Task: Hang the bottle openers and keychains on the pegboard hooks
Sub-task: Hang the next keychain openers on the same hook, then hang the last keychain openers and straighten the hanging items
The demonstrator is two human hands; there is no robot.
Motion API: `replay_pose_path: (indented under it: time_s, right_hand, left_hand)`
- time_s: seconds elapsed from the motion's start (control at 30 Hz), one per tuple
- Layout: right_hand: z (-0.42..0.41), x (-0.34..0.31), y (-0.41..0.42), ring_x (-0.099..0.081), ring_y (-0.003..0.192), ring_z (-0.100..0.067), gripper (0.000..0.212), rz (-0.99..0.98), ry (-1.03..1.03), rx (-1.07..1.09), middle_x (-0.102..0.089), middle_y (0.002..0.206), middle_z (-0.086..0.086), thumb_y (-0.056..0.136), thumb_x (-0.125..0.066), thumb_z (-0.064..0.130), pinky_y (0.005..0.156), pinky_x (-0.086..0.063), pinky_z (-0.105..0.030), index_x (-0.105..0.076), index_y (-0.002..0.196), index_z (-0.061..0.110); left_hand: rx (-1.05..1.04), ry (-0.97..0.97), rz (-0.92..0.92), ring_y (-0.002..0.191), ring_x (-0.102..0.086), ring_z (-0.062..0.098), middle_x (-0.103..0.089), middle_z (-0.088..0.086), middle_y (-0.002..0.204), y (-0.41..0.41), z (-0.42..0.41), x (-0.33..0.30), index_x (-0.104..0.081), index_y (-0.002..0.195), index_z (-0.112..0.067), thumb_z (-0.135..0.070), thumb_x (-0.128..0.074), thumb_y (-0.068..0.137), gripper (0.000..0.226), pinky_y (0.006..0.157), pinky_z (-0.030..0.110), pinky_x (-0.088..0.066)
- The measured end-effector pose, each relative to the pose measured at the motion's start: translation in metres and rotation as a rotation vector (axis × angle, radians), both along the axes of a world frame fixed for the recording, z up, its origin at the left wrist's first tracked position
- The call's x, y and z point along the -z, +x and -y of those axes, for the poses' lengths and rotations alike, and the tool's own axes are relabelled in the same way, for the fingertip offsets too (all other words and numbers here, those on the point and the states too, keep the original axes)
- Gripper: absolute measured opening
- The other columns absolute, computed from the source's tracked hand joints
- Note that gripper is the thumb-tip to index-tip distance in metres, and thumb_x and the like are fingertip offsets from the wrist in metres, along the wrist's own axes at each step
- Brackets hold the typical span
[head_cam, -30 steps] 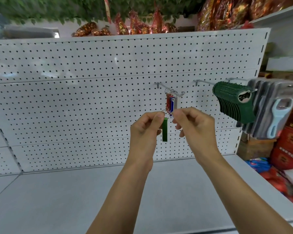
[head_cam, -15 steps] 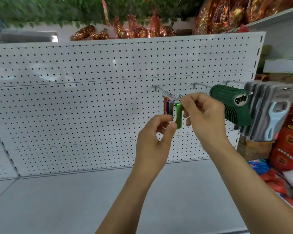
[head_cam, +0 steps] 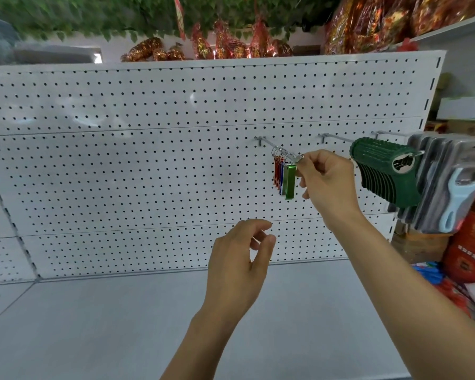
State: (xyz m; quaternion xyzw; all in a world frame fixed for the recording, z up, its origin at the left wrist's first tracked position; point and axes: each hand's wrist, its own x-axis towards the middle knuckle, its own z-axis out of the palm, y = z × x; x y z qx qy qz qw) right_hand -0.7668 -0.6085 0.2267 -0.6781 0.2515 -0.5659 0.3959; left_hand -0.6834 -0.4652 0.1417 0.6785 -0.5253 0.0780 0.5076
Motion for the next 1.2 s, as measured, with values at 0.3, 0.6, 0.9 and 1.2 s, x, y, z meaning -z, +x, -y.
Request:
replay_pose_path:
  time_s: [0.3,0.6,0.9,1.2]
  right_hand:
    - [-0.004,0.014,0.005,-0.058,0.06,-0.005,0.018,0.008,0.022,0.004,-0.064,0.075,0.002,0.095,-0.054,0.017,0.06,-0.049,-0.022,-0.063,0.08,0.02]
    - [-0.081,0.109,-0.01,-0.057,0.098,0.002,0.02,-0.127,-0.042,-0.04,-0.06,0.117,0.013,0.096,-0.053,0.022,0.078,-0.049,-0.016,-0.058,0.115,0.024]
    - [-0.179,0.203,0.009,-0.056,0.101,0.004,0.024,-0.455,-0.236,-0.232,-0.057,0.113,0.02,0.093,-0.05,0.028,0.085,-0.04,-0.007,-0.057,0.117,0.03]
    - [-0.288,0.255,0.109,-0.058,0.099,0.001,0.024,-0.674,-0.129,-0.419,-0.059,0.114,0.018,0.094,-0.056,0.026,0.082,-0.044,-0.011,-0.057,0.118,0.029]
  left_hand:
    - [-0.07,0.04,0.02,0.087,-0.058,0.001,-0.064,-0.019,0.09,0.005,-0.021,0.009,-0.062,0.11,-0.032,-0.035,-0.054,0.096,0.017,0.075,0.027,-0.049]
    - [-0.202,0.131,0.072,0.088,-0.058,0.001,-0.063,-0.018,0.099,0.0,-0.071,0.046,-0.06,0.115,-0.031,-0.045,-0.042,0.096,0.029,0.08,0.028,-0.05]
    - [-0.322,0.253,-0.039,0.089,-0.06,0.001,-0.063,-0.015,0.102,0.03,-0.166,0.114,-0.06,0.116,-0.028,-0.047,-0.049,0.094,0.031,0.072,0.02,-0.051]
    - [-0.414,0.339,-0.271,0.087,-0.06,0.0,-0.061,-0.016,0.1,0.118,-0.285,0.156,-0.059,0.116,-0.029,-0.039,-0.055,0.094,0.025,0.07,0.018,-0.052]
